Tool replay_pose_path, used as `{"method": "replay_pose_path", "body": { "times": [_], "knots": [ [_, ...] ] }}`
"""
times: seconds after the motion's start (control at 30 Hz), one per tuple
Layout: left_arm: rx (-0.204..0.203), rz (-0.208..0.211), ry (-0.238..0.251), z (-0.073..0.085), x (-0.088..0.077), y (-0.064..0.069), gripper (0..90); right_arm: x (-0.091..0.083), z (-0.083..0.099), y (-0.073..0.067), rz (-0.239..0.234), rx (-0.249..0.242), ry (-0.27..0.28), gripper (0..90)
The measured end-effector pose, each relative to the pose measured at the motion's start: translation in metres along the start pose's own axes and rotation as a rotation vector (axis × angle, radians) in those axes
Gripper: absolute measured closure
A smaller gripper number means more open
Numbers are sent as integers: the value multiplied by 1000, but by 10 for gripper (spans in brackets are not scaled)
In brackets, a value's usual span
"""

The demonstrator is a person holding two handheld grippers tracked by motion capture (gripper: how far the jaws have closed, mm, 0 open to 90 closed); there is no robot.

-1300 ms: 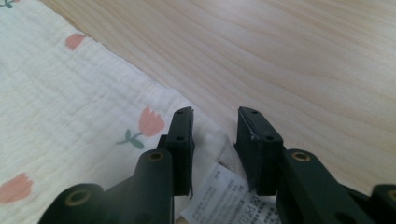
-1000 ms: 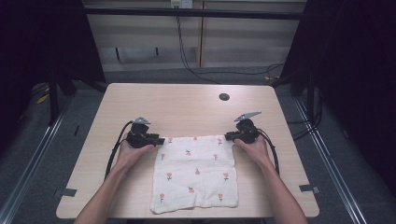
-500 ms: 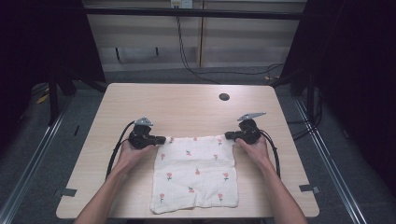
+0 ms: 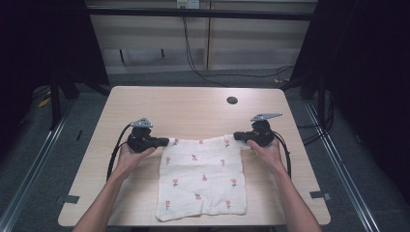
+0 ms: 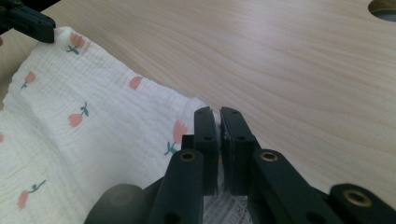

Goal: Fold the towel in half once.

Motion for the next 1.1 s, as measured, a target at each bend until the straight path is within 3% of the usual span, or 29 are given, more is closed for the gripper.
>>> {"method": "replay_pose_path", "body": {
  "times": [0.2,0.4,0.63,0.77,0.9,1.1],
  "knots": [
    [18,-2,9,-2,-8,6,885,-9,-5,1,4,3,14,857],
    [33,15,51,-10,-14,10,885,-17,-12,1,8,-4,34,857],
    [21,7,87,-20,-13,2,885,-18,-26,3,17,-15,49,860],
    [34,-3,78,-24,-14,2,884,-19,-31,2,12,-20,59,861],
    [53,-4,70,-22,-18,12,883,-25,-28,-3,-16,-9,89,861],
    [81,7,72,-19,-30,25,884,-44,-20,-14,-34,-42,101,862]
  ]
}}
Point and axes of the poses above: each handheld gripper's, and its own axes: x roughly forward along the jaws, z roughly out of its underside, y roughly to its right, the point moved 6 cm from there along x, roughly forward along the jaws, and after that the axes turned 9 degrees about z, right-handed, at the moved point
